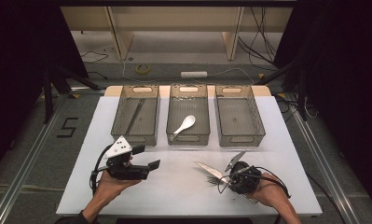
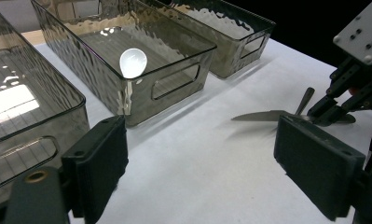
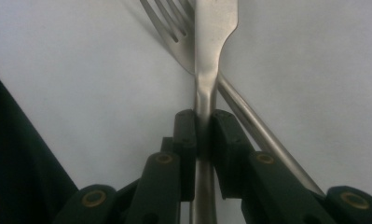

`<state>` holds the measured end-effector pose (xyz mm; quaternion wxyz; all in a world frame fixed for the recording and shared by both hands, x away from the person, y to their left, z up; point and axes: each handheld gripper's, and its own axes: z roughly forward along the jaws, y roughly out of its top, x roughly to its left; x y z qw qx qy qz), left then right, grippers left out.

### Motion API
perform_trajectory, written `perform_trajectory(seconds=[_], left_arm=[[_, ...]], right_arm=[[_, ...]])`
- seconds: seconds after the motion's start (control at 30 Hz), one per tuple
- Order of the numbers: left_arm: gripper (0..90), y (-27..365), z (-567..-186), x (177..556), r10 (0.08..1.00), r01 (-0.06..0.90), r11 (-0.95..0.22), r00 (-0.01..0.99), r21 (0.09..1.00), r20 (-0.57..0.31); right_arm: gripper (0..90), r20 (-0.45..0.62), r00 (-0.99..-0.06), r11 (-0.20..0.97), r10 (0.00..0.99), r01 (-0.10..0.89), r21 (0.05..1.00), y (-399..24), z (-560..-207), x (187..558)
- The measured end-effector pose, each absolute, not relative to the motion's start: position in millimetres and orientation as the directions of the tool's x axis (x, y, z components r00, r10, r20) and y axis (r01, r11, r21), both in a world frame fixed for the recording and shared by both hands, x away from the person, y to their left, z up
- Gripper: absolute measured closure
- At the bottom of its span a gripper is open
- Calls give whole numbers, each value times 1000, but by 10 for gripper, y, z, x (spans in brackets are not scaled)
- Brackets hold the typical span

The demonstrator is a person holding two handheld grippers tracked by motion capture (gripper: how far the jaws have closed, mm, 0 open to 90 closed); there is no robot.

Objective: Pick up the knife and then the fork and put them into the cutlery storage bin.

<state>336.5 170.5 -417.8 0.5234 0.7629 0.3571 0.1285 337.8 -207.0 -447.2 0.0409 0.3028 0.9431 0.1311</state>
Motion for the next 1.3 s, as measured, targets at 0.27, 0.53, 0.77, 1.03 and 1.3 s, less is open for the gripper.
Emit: perform_trajectory(seconds=[0.27,0.53,0.77,1.03,1.3], left_arm=[[168,1748,-4171,3376,680,407,-163,706,899,-197],[168,1828,-4167,3382,688,406,-145,697,902,-203],[168,1898,-4161,3368,692,407,-147,693,901,-200],[168,1919,-4168,3369,699,408,-137,685,902,-204],[166,1913,-4171,3364,698,401,-144,690,905,-194]], right_arm=[[809,60,-804,727,591,564,392,-2220,-4314,3448],[809,110,-778,644,619,583,496,-2414,-4130,3675],[809,118,-752,588,649,593,550,-2459,-3993,3900],[808,115,-728,539,676,594,597,-2454,-3837,4152],[808,115,-698,492,707,602,629,-2427,-3662,4435]])
